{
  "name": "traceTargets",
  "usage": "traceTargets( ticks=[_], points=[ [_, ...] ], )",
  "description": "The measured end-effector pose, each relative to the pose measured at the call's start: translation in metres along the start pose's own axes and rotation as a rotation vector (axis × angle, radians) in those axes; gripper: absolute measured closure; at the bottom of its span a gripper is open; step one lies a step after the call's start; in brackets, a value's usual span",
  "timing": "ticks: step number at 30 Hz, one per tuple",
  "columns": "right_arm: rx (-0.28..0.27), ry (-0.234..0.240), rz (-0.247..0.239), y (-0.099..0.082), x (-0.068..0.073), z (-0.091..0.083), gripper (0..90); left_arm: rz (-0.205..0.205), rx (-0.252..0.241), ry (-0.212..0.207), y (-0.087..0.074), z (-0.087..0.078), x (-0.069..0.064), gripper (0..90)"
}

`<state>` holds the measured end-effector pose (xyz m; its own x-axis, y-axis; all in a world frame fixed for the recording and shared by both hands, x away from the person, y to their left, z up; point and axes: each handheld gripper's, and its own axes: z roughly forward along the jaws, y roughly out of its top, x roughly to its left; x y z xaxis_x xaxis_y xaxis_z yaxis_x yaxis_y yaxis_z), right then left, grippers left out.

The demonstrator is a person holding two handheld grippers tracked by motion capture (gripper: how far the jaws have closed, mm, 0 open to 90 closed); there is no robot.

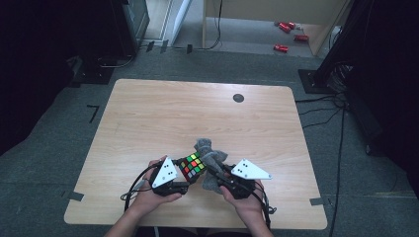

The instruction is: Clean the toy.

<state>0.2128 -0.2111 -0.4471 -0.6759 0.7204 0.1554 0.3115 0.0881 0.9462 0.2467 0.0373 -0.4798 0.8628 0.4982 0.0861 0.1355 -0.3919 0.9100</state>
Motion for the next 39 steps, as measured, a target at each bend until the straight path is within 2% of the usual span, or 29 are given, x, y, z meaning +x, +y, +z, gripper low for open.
traceTargets(
  ticks=[3,6,8,10,12,14,16,19,23,26,28,30,32,34,36,39],
  points=[
    [-0.013,0.014,-0.007,0.003,0.007,-0.001,74.6,-0.002,-0.008,-0.012,0.001,0.0,-0.001,33.6],
    [-0.064,0.079,0.035,0.006,0.01,-0.006,74.9,0.011,0.014,-0.018,0.0,0.003,-0.003,33.6],
    [-0.081,0.106,0.02,0.008,0.013,-0.007,74.9,0.023,0.017,-0.022,0.0,0.004,-0.006,33.6],
    [-0.074,0.122,0.007,0.009,0.016,-0.005,74.8,0.03,0.006,-0.028,0.001,0.004,-0.008,33.6],
    [-0.058,0.107,0.004,0.006,0.017,-0.003,74.8,0.041,-0.007,-0.033,0.002,0.002,-0.01,33.6],
    [-0.051,0.098,0.024,0.003,0.012,-0.001,75.1,0.053,-0.016,-0.029,0.003,-0.001,-0.01,33.7],
    [-0.035,0.09,0.04,0.0,0.005,0.001,74.9,0.047,-0.026,-0.027,0.003,-0.003,-0.008,33.7],
    [0.007,0.022,0.056,-0.006,-0.009,0.003,75.1,0.036,-0.041,-0.026,0.004,-0.005,-0.005,33.8],
    [0.063,-0.045,0.108,-0.012,-0.024,0.003,75.1,0.019,-0.057,-0.029,0.005,-0.007,-0.003,34.0],
    [0.017,-0.016,0.115,-0.006,-0.02,-0.002,74.7,0.047,-0.007,-0.015,0.003,-0.002,-0.005,34.0],
    [-0.026,0.024,0.087,0.001,-0.011,-0.005,74.4,0.061,0.017,-0.014,0.001,0.002,-0.008,34.0],
    [-0.062,0.088,0.057,0.007,0.001,-0.007,74.0,0.065,0.015,-0.023,0.002,0.003,-0.012,33.9],
    [-0.06,0.121,0.015,0.009,0.011,-0.005,73.7,0.068,0.004,-0.026,0.004,0.003,-0.014,33.9],
    [-0.05,0.118,0.01,0.008,0.014,-0.003,73.6,0.066,-0.009,-0.024,0.005,0.0,-0.014,34.0],
    [-0.046,0.103,0.04,0.003,0.008,0.0,73.8,0.061,-0.02,-0.021,0.006,-0.003,-0.011,34.0],
    [-0.002,0.025,0.057,-0.005,-0.006,0.002,74.0,0.038,-0.031,-0.014,0.006,-0.005,-0.007,34.0]
  ],
)
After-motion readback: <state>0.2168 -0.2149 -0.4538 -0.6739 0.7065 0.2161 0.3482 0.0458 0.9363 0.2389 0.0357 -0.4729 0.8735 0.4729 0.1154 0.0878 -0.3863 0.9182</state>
